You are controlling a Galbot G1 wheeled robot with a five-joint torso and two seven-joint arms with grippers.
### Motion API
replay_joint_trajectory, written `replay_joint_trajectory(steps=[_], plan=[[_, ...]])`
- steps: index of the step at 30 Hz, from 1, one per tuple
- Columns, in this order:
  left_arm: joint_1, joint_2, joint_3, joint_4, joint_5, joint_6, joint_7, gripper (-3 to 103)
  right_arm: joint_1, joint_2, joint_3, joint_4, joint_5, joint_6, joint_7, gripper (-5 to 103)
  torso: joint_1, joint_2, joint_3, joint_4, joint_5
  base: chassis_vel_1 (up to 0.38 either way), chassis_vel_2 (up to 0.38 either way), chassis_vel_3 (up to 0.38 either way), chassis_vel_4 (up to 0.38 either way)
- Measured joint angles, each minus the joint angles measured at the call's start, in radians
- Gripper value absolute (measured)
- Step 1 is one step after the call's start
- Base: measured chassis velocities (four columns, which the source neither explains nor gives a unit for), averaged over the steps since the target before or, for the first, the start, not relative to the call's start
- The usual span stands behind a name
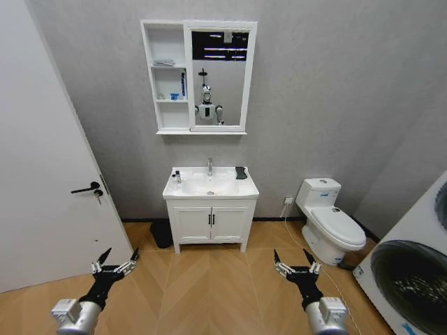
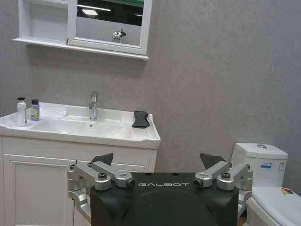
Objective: Move facial cleanser and shampoo from washbasin to cabinet, then wipe washbasin with towel.
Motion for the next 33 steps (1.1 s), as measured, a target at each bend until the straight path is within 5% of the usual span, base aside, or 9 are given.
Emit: replay_joint_trajectory(steps=[20,33], plan=[[0.019,-0.019,-0.002,-0.023,0.010,-0.004,-0.011,100,-0.004,0.001,0.005,0.001,0.000,0.008,-0.013,100,0.000,0.000,0.000,0.0000,0.0000,-0.002,0.001,0.003,-0.002],[0.048,-0.041,-0.010,-0.046,0.020,-0.031,-0.010,100,-0.015,0.005,0.008,-0.007,0.002,0.027,-0.034,100,0.000,0.000,0.000,-0.0002,-0.0003,-0.156,0.159,0.160,-0.169]])
